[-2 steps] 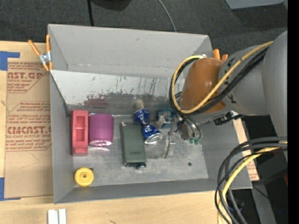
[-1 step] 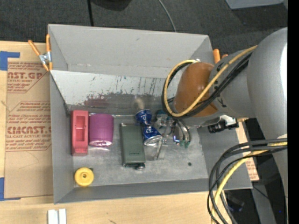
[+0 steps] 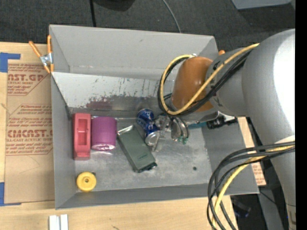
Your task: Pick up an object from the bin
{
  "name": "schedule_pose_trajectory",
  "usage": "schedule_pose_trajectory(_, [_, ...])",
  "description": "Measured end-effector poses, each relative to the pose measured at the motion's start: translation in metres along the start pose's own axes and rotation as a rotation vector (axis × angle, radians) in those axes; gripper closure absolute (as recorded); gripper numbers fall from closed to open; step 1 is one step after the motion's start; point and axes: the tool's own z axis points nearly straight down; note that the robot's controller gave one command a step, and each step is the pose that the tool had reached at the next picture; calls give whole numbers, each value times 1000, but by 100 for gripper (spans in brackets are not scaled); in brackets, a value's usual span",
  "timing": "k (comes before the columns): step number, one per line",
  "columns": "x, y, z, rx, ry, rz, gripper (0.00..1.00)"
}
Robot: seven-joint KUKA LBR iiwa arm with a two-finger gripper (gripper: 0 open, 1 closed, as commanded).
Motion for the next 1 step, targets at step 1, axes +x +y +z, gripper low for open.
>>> schedule_pose_trajectory(1, [0,0,0,0,0,0,100])
